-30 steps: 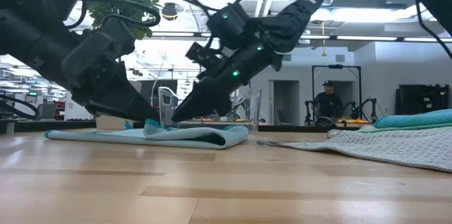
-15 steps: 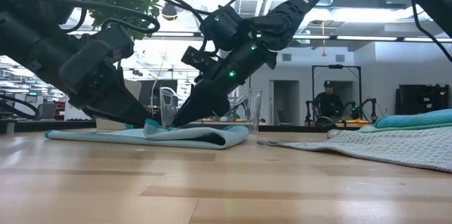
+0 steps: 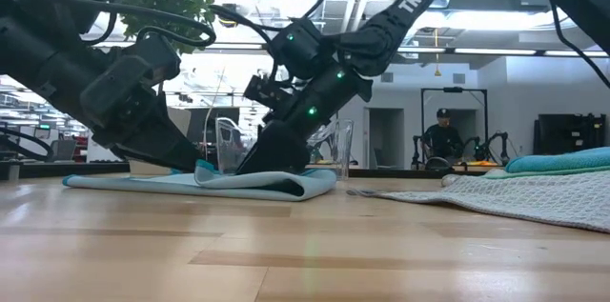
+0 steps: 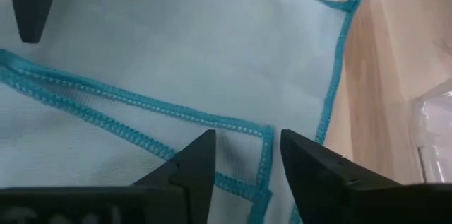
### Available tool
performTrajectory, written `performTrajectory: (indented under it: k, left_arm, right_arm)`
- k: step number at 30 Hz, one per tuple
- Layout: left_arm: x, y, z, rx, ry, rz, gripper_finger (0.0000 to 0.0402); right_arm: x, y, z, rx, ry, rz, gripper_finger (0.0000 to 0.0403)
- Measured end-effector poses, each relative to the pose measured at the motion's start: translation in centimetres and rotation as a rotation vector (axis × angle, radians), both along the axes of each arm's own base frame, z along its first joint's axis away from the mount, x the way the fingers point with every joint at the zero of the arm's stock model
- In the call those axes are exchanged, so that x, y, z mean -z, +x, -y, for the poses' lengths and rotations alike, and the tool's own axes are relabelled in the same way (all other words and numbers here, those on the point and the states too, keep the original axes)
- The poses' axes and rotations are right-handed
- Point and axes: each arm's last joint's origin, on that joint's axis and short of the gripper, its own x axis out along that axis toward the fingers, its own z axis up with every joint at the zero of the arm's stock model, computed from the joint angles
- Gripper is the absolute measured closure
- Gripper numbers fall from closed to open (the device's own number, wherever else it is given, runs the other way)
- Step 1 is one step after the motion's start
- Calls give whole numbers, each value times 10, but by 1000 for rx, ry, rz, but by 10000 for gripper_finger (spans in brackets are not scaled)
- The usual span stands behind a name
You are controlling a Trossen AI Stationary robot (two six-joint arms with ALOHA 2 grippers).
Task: Fold microfiber towels
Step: Fold the light blue microfiber cloth
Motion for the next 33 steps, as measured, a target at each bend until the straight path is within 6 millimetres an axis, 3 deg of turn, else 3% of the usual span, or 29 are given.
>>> performTrajectory:
  k: [16, 24, 33]
  left_arm:
    - [2, -2, -1, -7, 1, -20, 278]
    - [2, -2, -1, -10, -1, -23, 278]
    - [5, -4, -2, -20, 3, -57, 278]
  right_arm:
    - [3, -1, 0, 21, 9, -15, 389]
    - [4, -2, 2, 77, -37, -43, 365]
    - [-7, -5, 4, 83, -31, -46, 384]
